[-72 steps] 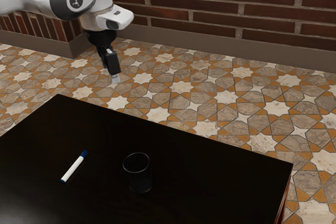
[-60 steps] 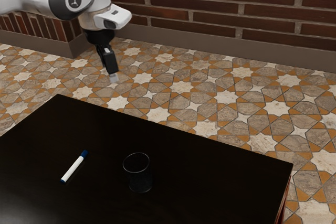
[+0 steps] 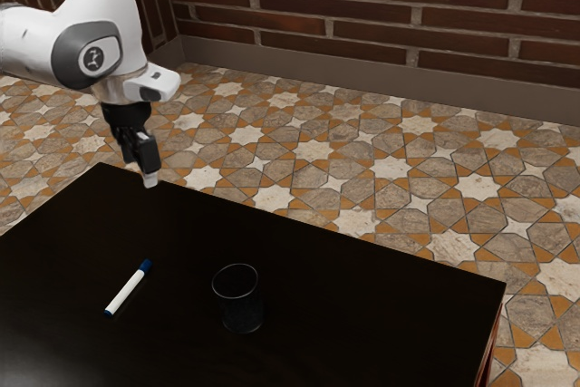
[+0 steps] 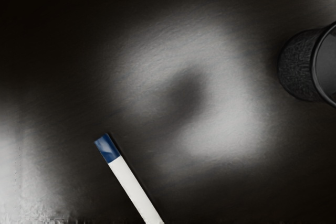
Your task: Put the marker into the pen holder.
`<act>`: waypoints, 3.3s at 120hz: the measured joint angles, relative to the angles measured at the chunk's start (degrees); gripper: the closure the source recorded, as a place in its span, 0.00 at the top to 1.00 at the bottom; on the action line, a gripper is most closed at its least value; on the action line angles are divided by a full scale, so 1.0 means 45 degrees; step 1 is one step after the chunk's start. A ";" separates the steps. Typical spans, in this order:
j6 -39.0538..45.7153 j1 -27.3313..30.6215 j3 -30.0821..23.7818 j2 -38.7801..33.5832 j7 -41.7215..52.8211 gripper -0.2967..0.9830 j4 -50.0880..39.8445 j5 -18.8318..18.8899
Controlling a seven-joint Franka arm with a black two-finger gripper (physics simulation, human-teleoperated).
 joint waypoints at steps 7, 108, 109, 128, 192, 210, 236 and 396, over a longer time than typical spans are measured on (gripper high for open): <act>0.0676 0.0089 -0.0034 0.0013 -0.0354 0.77 -0.0895 0.0720; 0.8743 0.1811 0.0540 0.4043 -0.3988 0.44 -0.4050 0.0076; 0.8756 0.1804 0.0540 0.4041 -0.4005 0.44 -0.4076 0.0076; 0.8931 0.1790 0.0540 0.4087 -0.4289 0.42 -0.4262 0.0072; 0.9060 0.1785 0.0540 0.4262 -0.4838 0.26 -0.4365 0.0151; 0.9044 0.1677 0.0543 0.3605 -0.5026 0.20 -0.4364 0.0296; 0.8486 -0.0091 0.0478 0.0060 -0.5422 0.16 -0.4340 0.0398; 0.7138 -0.1520 -0.2377 0.0682 -0.6222 0.48 -0.3159 -0.1374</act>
